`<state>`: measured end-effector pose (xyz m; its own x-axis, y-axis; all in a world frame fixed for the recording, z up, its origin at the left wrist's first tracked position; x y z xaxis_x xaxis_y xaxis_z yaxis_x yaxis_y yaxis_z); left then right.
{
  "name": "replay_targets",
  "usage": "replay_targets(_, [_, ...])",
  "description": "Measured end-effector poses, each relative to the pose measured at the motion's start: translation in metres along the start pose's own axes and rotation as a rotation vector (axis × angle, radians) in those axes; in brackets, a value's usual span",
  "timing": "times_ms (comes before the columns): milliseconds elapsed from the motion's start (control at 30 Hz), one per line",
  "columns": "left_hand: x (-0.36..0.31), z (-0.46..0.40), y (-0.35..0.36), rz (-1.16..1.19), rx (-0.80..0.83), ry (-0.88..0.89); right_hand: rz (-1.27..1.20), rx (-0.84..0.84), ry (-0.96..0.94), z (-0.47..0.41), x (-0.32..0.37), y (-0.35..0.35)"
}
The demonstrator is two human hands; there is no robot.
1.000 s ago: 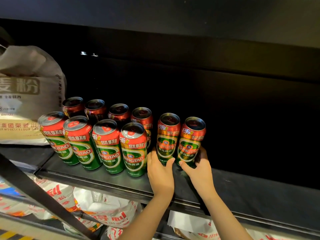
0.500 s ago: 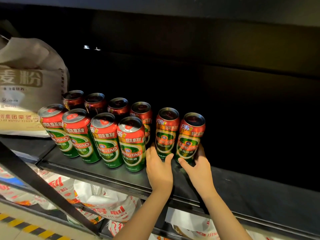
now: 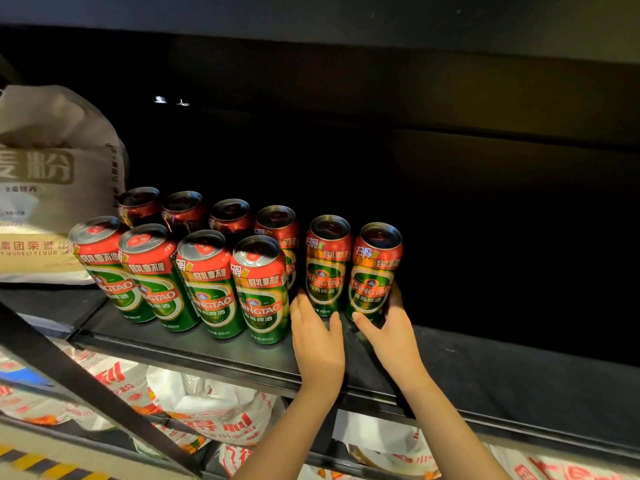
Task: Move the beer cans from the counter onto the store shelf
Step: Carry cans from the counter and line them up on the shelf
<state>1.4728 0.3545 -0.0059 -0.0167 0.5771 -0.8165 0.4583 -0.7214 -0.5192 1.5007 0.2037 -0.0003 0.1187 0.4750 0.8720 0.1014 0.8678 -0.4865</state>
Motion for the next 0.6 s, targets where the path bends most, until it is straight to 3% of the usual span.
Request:
replay_targets(167, [-0.005,0.018,-0.010,0.067,0.136,0.001,-0.059,0.023,0.024,0.012,0.010,-0.008])
replay_targets(367, [-0.007,0.024,-0.035,-0.109,0.434,0.148,0.030,-0.151,0.105,0.070,-0.007,-0.054])
replay_targets(600, [-0.010,0.071,-0.051,0.136,0.828,0.238,0.025,-0.333,0.238,0.203,-0.047,-0.085])
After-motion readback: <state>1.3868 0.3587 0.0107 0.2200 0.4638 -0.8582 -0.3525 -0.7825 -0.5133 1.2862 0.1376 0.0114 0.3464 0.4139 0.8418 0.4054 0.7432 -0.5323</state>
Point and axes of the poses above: each hand's wrist, its own z-axis away from the middle knuckle, its own y-axis out of the palm, x = y × z, the point moved 8 cm from there along -z, towards the middle knuckle, and after that the axes turned 11 degrees about y, right-handed, at the moved point
